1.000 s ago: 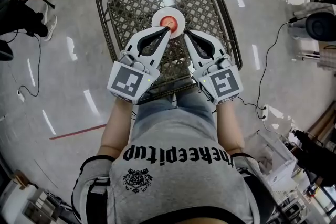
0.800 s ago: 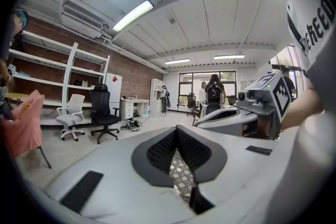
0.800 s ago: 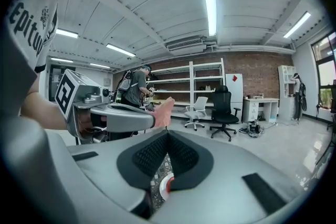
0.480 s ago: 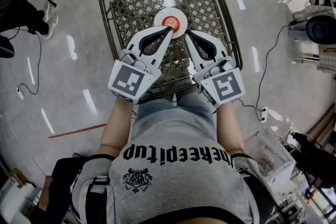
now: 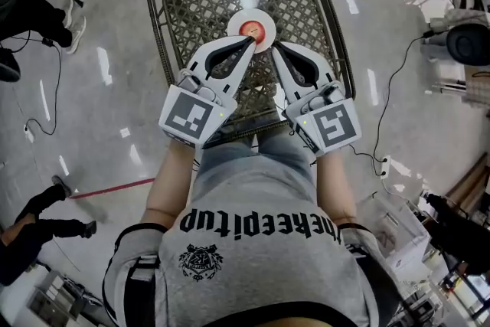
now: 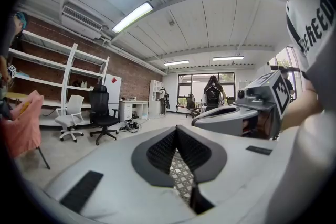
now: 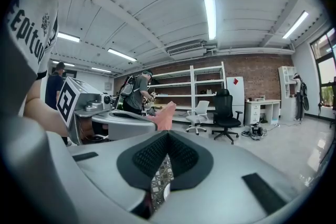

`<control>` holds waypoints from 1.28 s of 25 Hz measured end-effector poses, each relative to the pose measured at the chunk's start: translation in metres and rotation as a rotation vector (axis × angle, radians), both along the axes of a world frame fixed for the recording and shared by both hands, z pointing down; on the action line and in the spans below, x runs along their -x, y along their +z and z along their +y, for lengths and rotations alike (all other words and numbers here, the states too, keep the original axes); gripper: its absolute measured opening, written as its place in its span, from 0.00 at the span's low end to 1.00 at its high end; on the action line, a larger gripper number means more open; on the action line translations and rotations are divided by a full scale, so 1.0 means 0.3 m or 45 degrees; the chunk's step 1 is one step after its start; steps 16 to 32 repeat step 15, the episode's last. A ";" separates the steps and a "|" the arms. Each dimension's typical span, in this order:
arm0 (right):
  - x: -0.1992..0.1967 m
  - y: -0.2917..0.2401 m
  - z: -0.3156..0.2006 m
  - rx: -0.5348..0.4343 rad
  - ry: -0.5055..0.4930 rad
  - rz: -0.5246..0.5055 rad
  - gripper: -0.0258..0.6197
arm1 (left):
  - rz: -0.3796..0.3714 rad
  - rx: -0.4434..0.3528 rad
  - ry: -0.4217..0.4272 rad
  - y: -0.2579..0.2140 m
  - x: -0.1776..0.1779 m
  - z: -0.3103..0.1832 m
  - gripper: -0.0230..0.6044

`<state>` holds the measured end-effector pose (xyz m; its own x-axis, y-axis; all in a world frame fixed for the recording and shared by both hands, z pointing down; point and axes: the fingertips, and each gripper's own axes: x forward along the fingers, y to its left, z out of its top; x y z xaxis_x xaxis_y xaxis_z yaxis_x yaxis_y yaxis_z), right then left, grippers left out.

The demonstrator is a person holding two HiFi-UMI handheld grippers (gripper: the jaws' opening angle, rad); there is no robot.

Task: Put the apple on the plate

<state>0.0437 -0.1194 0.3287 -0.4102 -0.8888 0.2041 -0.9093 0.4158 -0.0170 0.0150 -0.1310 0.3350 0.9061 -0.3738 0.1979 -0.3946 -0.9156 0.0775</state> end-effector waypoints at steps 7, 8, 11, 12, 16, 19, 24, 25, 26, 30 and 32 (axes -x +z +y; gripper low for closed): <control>0.012 -0.016 0.008 -0.016 -0.009 0.004 0.03 | 0.011 -0.001 -0.001 -0.010 0.003 0.009 0.07; 0.013 -0.015 0.006 -0.016 -0.011 0.005 0.03 | 0.013 -0.001 -0.002 -0.008 0.004 0.007 0.07; 0.019 -0.012 -0.003 -0.018 -0.015 0.004 0.03 | 0.018 0.000 -0.004 -0.002 0.006 -0.002 0.07; 0.022 -0.012 -0.005 -0.020 -0.015 0.003 0.03 | 0.018 0.001 -0.005 0.000 0.008 -0.003 0.07; 0.026 -0.016 -0.007 -0.026 -0.013 0.002 0.03 | 0.016 0.002 -0.007 0.002 0.012 -0.004 0.07; 0.026 -0.016 -0.007 -0.026 -0.013 0.002 0.03 | 0.016 0.002 -0.007 0.002 0.012 -0.004 0.07; 0.026 -0.016 -0.007 -0.026 -0.013 0.002 0.03 | 0.016 0.002 -0.007 0.002 0.012 -0.004 0.07; 0.026 -0.016 -0.007 -0.026 -0.013 0.002 0.03 | 0.016 0.002 -0.007 0.002 0.012 -0.004 0.07; 0.026 -0.016 -0.007 -0.026 -0.013 0.002 0.03 | 0.016 0.002 -0.007 0.002 0.012 -0.004 0.07; 0.026 -0.016 -0.007 -0.026 -0.013 0.002 0.03 | 0.016 0.002 -0.007 0.002 0.012 -0.004 0.07; 0.026 -0.016 -0.007 -0.026 -0.013 0.002 0.03 | 0.016 0.002 -0.007 0.002 0.012 -0.004 0.07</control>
